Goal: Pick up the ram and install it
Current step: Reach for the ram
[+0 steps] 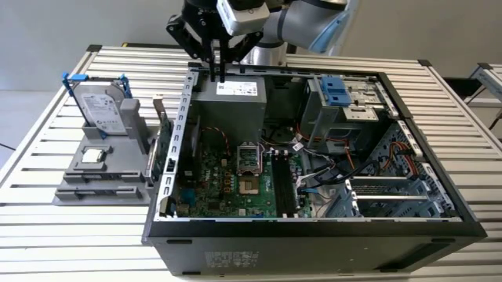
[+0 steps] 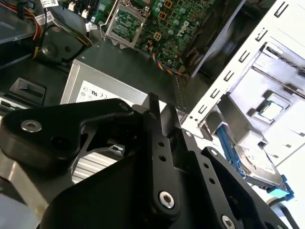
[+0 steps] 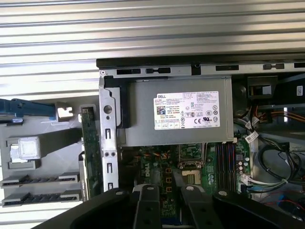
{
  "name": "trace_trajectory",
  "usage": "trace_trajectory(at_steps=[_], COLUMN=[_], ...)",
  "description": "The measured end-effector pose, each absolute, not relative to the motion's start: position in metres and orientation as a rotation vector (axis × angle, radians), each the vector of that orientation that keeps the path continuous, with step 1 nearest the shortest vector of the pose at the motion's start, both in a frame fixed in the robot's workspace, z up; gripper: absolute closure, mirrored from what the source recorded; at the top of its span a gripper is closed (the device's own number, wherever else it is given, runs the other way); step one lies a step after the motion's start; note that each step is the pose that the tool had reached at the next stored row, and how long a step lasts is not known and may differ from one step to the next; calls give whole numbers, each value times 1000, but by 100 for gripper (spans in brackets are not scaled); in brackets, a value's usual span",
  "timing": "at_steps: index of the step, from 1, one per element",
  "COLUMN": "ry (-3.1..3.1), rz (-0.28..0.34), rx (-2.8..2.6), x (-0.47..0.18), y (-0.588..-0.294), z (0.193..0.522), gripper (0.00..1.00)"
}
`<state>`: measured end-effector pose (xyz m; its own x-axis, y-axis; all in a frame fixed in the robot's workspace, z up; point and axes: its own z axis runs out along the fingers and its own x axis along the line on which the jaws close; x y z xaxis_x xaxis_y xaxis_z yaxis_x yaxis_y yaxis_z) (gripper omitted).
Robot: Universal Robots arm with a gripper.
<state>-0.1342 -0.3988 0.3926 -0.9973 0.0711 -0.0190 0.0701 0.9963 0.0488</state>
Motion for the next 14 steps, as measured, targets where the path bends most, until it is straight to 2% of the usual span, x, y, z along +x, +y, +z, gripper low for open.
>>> trace_trajectory(at_steps=[14], ry=[3118], rz=[75], rx=[110], x=[-145], y=[-399], z=[393], gripper=[100])
